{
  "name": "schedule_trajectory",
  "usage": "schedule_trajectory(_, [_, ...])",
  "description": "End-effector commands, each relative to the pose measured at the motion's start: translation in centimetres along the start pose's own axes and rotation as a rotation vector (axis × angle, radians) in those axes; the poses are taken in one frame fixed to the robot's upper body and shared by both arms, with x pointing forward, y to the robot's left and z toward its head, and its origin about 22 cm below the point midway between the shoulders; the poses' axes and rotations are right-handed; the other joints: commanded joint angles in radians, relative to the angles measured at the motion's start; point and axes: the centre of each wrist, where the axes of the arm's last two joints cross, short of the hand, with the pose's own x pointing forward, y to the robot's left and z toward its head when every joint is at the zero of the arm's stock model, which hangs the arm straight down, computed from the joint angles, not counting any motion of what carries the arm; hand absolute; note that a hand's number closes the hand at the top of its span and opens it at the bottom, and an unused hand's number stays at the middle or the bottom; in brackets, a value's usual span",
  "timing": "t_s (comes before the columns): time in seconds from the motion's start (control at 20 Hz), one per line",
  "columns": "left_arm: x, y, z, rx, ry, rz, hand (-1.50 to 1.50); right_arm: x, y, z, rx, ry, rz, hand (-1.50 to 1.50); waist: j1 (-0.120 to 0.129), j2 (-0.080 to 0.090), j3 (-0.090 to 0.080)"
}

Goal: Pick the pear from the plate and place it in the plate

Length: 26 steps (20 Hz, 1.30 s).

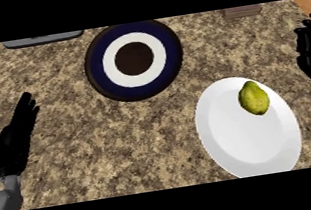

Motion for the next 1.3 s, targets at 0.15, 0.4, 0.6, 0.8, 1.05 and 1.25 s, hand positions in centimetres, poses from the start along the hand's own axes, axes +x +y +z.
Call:
schedule_trajectory(0.15, [-2.4,-2.1,1.3,-0.088,-0.049,-0.005,0.00,-3.5,2.7,9.2,-0.221,-0.227,-0.037,-1.50,0.025,0.005,0.005])
schedule_trajectory(0.4, [-3.2,-2.4,1.4,-0.094,-0.057,-0.004,0.00,-6.2,1.0,14.9,-0.310,-0.252,0.124,-1.50,0.026,0.006,0.005])
schedule_trajectory(0.6, [-4.1,-3.6,2.7,-0.109,-0.059,0.000,0.00,-5.5,-0.2,18.4,-0.356,-0.202,0.158,-1.50,0.026,0.004,0.004])
schedule_trajectory(0.8, [-3.3,-1.3,1.7,-0.085,-0.062,-0.013,0.00,-3.2,-2.5,20.5,-0.284,-0.057,0.312,-1.50,0.023,0.003,0.003])
schedule_trajectory(1.05, [-2.8,-2.7,1.5,-0.101,-0.055,0.000,0.00,-3.1,-6.6,20.5,-0.138,0.108,0.528,-1.50,0.036,0.006,0.003])
schedule_trajectory(1.25, [-3.4,-3.0,0.9,-0.121,-0.052,-0.002,0.00,-1.2,-5.5,19.8,-0.068,0.213,0.570,-1.50,0.034,0.007,0.002])
